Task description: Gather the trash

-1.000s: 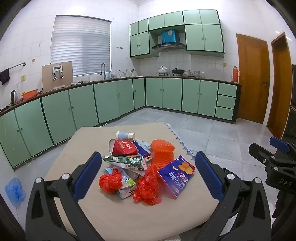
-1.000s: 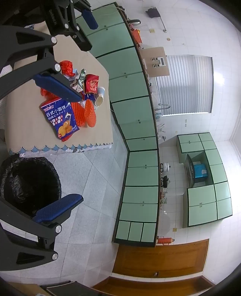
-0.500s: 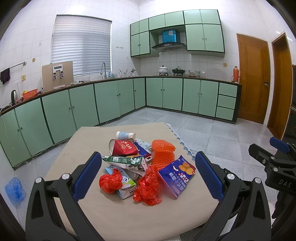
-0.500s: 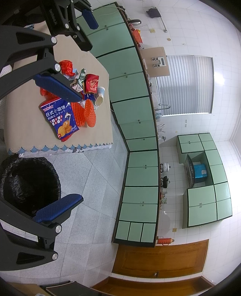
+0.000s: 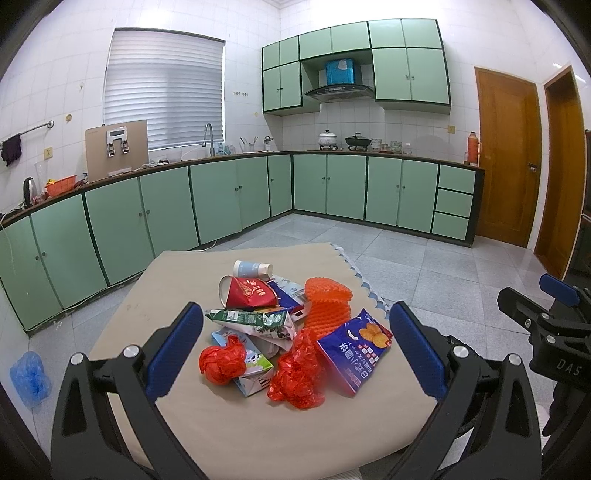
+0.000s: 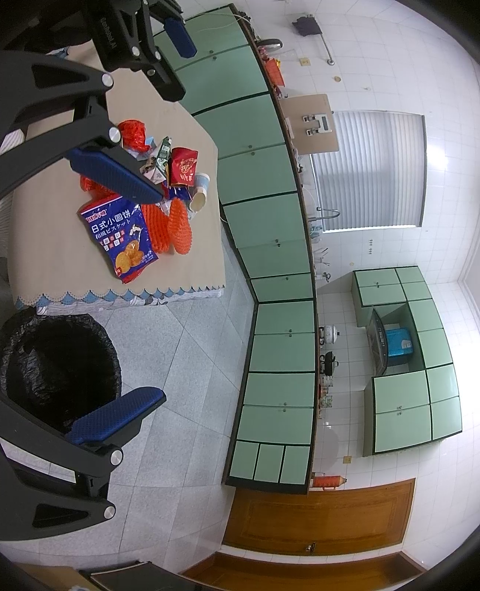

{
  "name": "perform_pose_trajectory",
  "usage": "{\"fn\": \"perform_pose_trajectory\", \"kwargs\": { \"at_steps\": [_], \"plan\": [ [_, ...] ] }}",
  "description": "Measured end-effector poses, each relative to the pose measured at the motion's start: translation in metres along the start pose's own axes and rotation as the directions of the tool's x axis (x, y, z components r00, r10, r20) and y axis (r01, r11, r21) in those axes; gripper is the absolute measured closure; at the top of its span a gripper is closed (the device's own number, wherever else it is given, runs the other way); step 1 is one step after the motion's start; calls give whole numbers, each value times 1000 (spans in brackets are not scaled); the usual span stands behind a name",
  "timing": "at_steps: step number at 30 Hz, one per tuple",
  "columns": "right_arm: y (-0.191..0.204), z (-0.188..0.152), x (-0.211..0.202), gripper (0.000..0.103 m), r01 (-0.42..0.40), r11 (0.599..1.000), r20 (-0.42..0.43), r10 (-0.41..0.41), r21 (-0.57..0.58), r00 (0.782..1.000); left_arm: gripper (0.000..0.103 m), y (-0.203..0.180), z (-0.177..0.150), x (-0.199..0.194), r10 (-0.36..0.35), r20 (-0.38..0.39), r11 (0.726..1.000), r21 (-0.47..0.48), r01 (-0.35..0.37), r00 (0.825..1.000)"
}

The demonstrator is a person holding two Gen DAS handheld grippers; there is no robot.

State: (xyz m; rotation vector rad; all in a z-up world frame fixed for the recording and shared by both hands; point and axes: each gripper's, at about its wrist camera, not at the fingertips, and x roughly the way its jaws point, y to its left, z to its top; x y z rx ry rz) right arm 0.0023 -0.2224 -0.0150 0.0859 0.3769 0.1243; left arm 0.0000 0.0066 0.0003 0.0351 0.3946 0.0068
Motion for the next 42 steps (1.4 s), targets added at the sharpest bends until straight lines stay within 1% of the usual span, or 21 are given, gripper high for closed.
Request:
{"fn": "perform_pose_trajectory", "kwargs": {
  "at_steps": [15,22,32,42],
  "plan": [
    [-2,-2,6,6,-6,1000,1,6,4,1000,5,1,0,0,-1,0,1000,0,1,1000],
    [2,1,-1,6,-7,1000,9,7,-4,1000,5,1,0,0,-2,-1,1000,0,2,1000],
    [3,-1,0,6,-1,1000,10,2,-4,1000,5,1,0,1,-2,-2,1000,0,2,1000],
    [1,-3,4,6,-15,1000,8,15,12,1000,5,5,-6,3,0,-13,1000,-6,0,1000]
  ]
}}
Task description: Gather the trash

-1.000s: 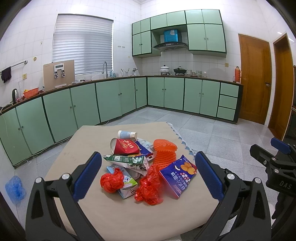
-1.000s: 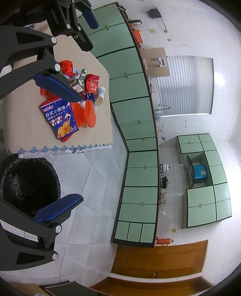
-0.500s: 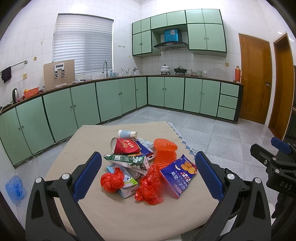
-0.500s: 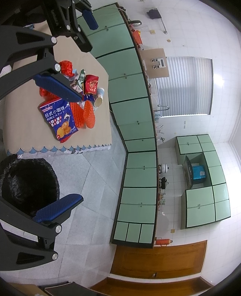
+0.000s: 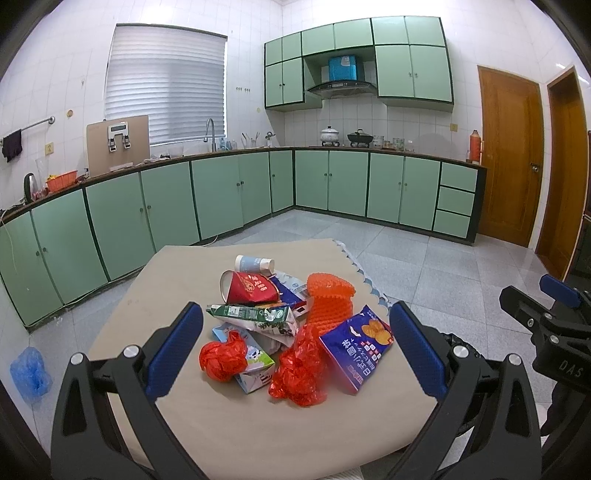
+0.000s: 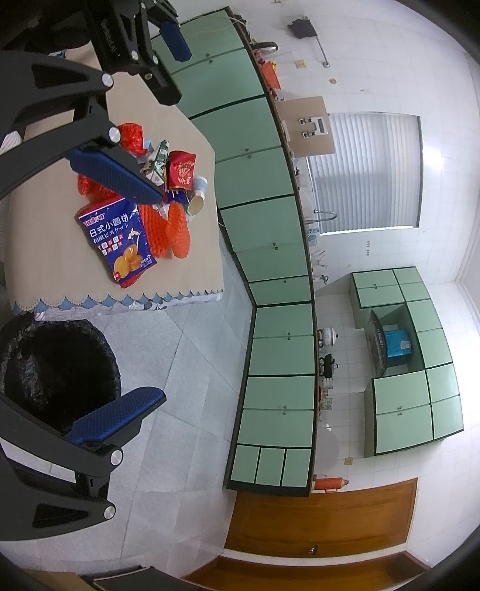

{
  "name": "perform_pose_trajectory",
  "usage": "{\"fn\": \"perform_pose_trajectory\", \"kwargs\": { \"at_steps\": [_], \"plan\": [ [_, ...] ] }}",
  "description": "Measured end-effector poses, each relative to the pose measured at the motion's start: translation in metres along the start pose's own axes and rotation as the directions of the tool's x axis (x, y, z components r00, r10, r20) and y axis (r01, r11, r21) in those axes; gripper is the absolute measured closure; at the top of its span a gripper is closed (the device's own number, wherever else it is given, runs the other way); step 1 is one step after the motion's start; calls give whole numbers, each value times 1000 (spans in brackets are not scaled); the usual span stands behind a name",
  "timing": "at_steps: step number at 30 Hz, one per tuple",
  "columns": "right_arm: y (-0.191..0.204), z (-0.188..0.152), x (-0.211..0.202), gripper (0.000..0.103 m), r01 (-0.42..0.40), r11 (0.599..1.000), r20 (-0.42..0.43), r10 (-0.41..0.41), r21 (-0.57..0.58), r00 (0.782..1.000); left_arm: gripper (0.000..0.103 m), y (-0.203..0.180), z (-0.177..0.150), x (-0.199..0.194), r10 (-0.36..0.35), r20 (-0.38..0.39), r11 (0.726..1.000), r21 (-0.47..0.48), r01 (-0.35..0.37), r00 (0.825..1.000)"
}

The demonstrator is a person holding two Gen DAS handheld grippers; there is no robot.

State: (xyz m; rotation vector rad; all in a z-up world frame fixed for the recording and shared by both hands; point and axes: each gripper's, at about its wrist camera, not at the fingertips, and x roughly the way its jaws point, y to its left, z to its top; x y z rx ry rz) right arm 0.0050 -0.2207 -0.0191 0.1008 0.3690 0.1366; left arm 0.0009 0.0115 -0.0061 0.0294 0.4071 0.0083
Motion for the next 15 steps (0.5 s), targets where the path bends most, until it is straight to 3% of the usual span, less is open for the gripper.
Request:
{"fn": "perform_pose_trajectory", "kwargs": {
  "at_steps": [6,15],
  "plan": [
    [-3,-4,4,6,0,1000,11,-1,21,1000,5,2,-2,7,4,-4,1000,0,-4,1000],
    [-2,-15,27,6,-46,998,16,45,45,999,5,35,-17,28,84,-30,996,10,-84,996]
  ]
}}
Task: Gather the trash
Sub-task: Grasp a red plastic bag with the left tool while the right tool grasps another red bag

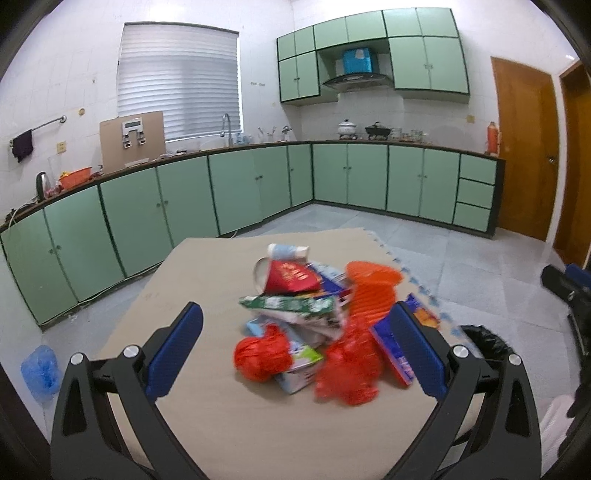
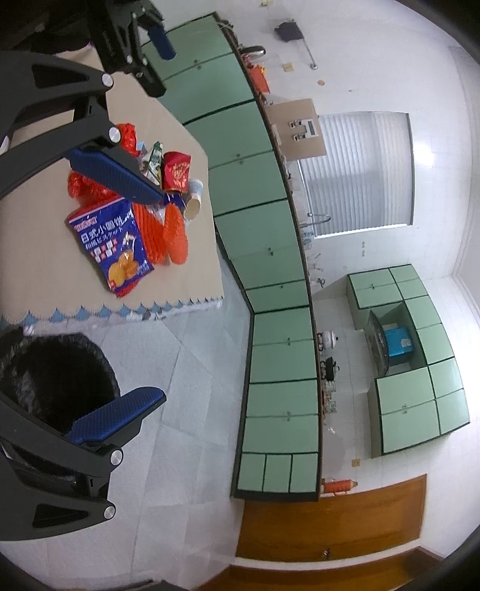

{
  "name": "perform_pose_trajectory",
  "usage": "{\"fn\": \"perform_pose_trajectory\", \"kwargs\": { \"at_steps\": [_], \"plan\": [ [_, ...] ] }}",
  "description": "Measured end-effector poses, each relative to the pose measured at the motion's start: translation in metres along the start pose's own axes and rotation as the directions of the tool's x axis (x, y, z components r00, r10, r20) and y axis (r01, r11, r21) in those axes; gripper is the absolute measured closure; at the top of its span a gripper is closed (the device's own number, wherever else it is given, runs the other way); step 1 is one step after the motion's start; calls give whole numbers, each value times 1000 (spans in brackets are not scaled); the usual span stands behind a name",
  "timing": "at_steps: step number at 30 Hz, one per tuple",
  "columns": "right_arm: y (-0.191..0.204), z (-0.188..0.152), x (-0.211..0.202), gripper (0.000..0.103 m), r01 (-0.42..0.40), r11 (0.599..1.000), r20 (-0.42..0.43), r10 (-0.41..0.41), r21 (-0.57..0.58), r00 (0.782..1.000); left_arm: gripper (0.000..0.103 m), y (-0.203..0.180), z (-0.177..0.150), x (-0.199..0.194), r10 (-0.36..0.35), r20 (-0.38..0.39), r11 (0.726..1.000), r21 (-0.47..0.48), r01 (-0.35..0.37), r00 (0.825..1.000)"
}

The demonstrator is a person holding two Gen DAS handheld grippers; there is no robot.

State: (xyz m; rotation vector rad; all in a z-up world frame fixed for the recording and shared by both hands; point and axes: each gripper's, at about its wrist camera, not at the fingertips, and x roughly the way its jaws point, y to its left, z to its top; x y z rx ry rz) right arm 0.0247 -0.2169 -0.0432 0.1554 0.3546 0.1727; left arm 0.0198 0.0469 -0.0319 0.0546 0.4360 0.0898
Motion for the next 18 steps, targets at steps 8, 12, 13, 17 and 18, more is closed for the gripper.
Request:
{"fn": "perform_pose_trajectory", "kwargs": {
  "at_steps": [8,12,13,17,18],
  "plan": [
    [14,-23,40,6,11,998,-96,-17,-68,995,5,29,-25,33,22,-88,999,-23,-24,996],
    [18,-33,56,6,8,997,-129,-18,-80,992,5,36,-38,50,48,-119,999,-14,-50,992],
    [19,-34,58,6,6,997,-132,-17,-81,991,5,38,-41,55,51,-127,998,-17,-54,991],
    [22,-41,74,6,6,996,-157,-19,-86,987,5,43,-47,70,56,-149,998,-22,-60,987],
    [23,-42,76,7,5,996,-163,-18,-84,986,5,44,-48,75,53,-154,998,-24,-58,987]
  ]
}}
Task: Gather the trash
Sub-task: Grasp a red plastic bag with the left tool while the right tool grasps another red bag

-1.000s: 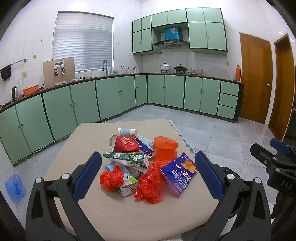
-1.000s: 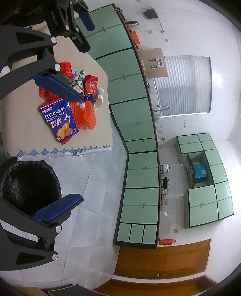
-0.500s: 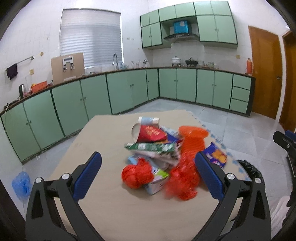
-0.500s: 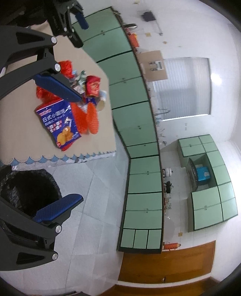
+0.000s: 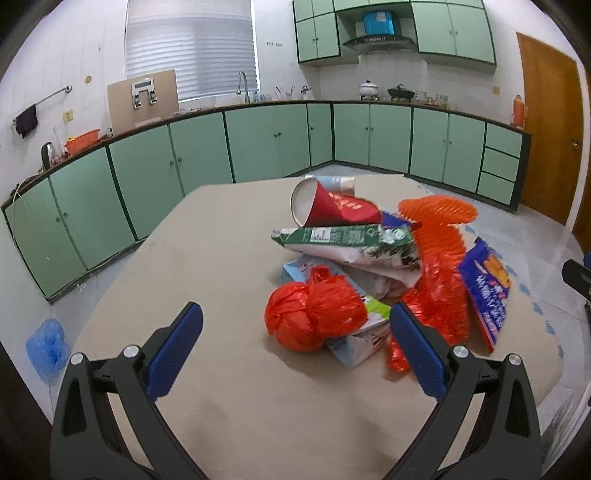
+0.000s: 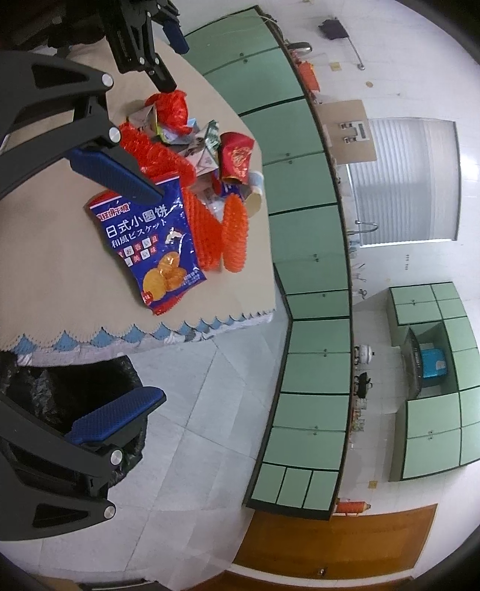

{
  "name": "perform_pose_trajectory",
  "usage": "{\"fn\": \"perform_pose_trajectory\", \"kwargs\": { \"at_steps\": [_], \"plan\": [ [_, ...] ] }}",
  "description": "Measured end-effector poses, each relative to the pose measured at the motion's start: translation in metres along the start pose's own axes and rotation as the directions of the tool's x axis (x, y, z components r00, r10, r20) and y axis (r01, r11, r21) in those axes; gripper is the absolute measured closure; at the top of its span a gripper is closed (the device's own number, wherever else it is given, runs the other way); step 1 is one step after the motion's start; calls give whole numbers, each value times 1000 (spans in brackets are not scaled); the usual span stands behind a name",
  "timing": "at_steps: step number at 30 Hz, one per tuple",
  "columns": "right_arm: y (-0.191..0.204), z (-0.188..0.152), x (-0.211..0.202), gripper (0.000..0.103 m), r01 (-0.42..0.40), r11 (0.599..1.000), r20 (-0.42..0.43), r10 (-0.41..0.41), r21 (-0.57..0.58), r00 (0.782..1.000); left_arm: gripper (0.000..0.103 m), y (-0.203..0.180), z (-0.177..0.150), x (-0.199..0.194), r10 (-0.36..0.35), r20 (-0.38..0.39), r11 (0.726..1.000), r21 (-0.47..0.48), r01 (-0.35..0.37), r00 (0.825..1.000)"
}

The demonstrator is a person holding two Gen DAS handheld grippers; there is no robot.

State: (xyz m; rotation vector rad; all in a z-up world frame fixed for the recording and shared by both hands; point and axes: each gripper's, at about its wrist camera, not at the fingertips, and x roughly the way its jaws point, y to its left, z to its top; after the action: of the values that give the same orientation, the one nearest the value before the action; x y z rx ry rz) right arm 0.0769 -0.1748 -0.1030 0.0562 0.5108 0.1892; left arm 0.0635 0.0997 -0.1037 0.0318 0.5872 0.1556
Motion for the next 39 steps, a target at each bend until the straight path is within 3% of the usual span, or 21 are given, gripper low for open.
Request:
{"fn": "perform_pose_trajectory", "kwargs": {
  "at_steps": [6,14,16,19,24,35,39],
  "plan": [
    [13,-3,22,18,-37,999,-51,36,-13,998,9,3,-1,25,-22,-38,1000,-14,22,999],
    [26,-4,36,33,-76,997,-97,72,-32,993,38,5,-3,44,-86,-88,996,-39,83,992],
    [31,-4,38,41,-90,995,-108,86,-39,991,53,6,-5,46,-117,-92,992,-52,112,989],
    [39,-5,39,52,-118,991,-117,111,-56,987,61,5,-7,43,-114,-88,993,-40,110,990],
    [53,-5,40,61,-170,982,-122,160,-78,979,65,9,-10,34,-90,-86,995,-53,86,992],
    [101,-1,51,63,-269,952,-139,249,-144,958,67,20,-12,11,-25,-52,998,-60,22,998],
    [106,-3,55,73,-280,948,-157,257,-151,954,67,24,-12,9,-18,-52,998,-60,14,999]
  ]
}}
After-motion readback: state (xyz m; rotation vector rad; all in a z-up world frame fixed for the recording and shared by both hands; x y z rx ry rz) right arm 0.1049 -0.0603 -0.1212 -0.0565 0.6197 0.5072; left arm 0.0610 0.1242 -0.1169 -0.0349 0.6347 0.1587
